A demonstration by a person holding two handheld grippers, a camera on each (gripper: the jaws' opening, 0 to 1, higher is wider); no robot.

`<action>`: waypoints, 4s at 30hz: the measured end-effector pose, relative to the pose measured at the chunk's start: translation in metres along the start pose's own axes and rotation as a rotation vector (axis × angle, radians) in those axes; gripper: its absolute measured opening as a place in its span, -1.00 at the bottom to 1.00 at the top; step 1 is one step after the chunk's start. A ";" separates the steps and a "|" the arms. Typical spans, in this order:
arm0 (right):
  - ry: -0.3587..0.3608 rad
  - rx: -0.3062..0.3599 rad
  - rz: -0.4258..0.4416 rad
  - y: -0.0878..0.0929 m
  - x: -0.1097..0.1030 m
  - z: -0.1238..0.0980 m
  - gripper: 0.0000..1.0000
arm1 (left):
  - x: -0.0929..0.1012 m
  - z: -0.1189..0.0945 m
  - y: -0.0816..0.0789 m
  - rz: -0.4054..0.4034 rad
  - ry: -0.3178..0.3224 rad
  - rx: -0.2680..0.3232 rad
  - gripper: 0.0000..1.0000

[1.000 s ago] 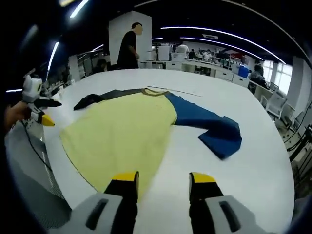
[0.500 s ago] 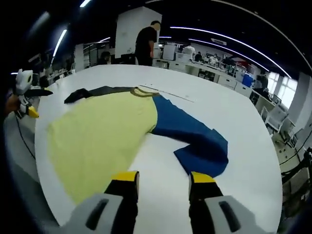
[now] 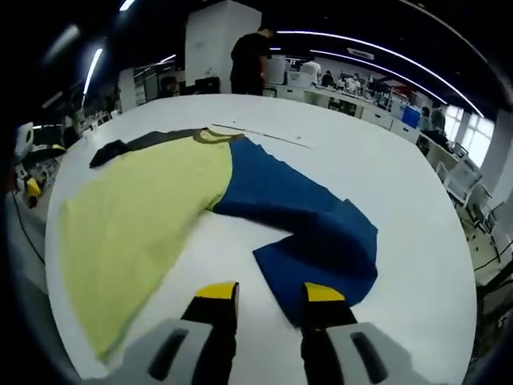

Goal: Fold the garment on the visible template until the final outline fits inside the template.

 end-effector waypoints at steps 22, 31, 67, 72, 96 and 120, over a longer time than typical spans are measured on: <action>0.020 -0.053 -0.012 0.003 0.016 0.010 -1.00 | 0.001 0.003 -0.004 -0.003 0.021 0.028 0.97; 0.029 -0.034 -0.042 -0.006 0.018 -0.003 -1.00 | 0.008 0.001 -0.007 0.004 0.020 0.019 0.96; 0.283 0.007 0.310 -0.018 0.126 -0.068 -1.00 | 0.022 -0.002 -0.009 -0.001 0.054 0.023 0.98; 0.302 -0.009 0.362 -0.005 0.135 -0.065 -1.00 | 0.022 -0.003 -0.010 -0.002 0.052 0.027 0.98; 0.317 -0.121 0.429 0.023 0.151 -0.046 -1.00 | 0.022 -0.004 -0.007 0.007 0.058 0.010 0.98; 0.225 -0.079 0.466 -0.019 0.103 -0.036 -1.00 | 0.021 -0.005 -0.008 0.038 0.056 0.002 0.98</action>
Point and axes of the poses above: the point that each gripper's makers call its tool centre point, and the gripper's own axes: z roughly forward along the fingers, x roughly to its right, y roughly out of its underside, the point moved 5 cm from there along -z, roughly backward along the fingers, and after that the axes turned 1 degree about z, right-handed, at the moved point
